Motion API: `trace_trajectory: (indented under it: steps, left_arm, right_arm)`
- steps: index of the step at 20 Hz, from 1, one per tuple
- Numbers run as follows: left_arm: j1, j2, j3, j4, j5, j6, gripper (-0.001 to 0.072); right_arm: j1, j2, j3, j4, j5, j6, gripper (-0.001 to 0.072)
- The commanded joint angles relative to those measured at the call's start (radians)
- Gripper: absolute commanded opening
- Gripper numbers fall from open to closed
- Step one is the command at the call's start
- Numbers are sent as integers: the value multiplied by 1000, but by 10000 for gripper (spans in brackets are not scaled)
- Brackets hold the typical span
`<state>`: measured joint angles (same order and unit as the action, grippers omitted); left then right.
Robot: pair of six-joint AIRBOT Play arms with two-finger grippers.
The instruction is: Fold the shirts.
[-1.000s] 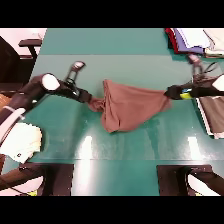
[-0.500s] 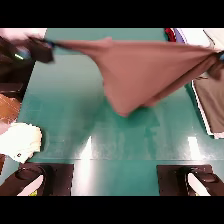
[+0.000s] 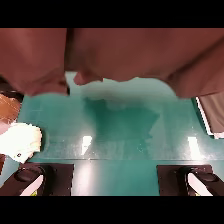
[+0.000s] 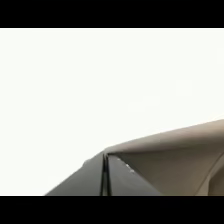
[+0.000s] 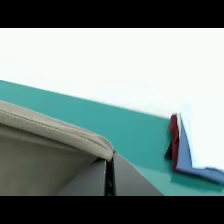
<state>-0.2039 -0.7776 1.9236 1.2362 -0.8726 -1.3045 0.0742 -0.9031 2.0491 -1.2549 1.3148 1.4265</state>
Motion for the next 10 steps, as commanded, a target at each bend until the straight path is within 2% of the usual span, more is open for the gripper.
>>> trace_trajectory:
  steps: [1, 3, 6, 10]
  left_arm:
    - [1, -7, 56, 81, -19, 1, 23]
    - [1, -63, 54, 219, -64, -45, 23]
    - [1, -222, 54, 393, -200, -116, 23]
    - [1, -528, 54, 338, -240, -139, 25]
  right_arm:
    - [-1, -102, 148, -2, 112, 45, 15]
    - [2, -130, 74, 11, 123, 85, 15]
    - [69, -179, -106, -3, 101, 115, 15]
    - [101, -367, -221, -28, 100, 115, 15]
